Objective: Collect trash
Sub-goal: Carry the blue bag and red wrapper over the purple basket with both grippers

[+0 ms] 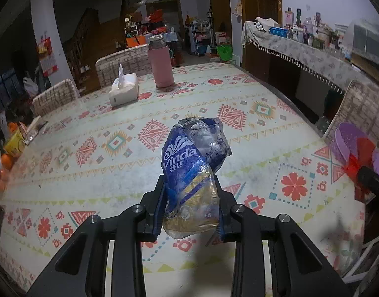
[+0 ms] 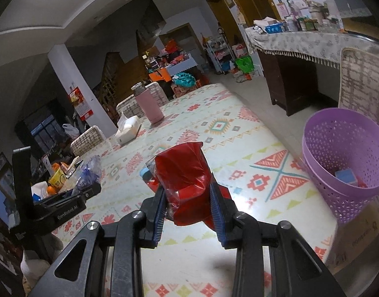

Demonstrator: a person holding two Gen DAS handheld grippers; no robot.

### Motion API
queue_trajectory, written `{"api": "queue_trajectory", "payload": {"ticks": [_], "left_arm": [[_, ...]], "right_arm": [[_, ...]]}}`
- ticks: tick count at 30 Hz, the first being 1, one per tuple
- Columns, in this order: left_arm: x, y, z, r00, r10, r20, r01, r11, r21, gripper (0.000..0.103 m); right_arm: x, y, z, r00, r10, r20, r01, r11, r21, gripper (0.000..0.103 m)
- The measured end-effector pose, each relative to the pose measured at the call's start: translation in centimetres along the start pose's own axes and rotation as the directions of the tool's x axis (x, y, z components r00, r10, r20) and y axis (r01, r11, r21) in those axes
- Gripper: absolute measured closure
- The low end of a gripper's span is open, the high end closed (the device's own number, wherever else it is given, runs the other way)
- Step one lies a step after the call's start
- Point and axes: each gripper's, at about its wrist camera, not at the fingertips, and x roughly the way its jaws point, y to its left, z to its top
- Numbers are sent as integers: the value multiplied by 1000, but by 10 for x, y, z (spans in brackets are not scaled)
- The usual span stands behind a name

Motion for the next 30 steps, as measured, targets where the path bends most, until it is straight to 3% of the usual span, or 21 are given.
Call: {"api": "queue_trajectory", "payload": {"ticks": [8,30], "left_arm": [[-2,-21,0,999,35,21,-36,998,48,71],[1,-67,2,1000,16,20,-18,990,138,71]], "right_arm": [[-4,-19,-1,1000,5,6,-5,999,32,65],[-14,-58,-2,1000,-14,25,12,995,101,65]]}}
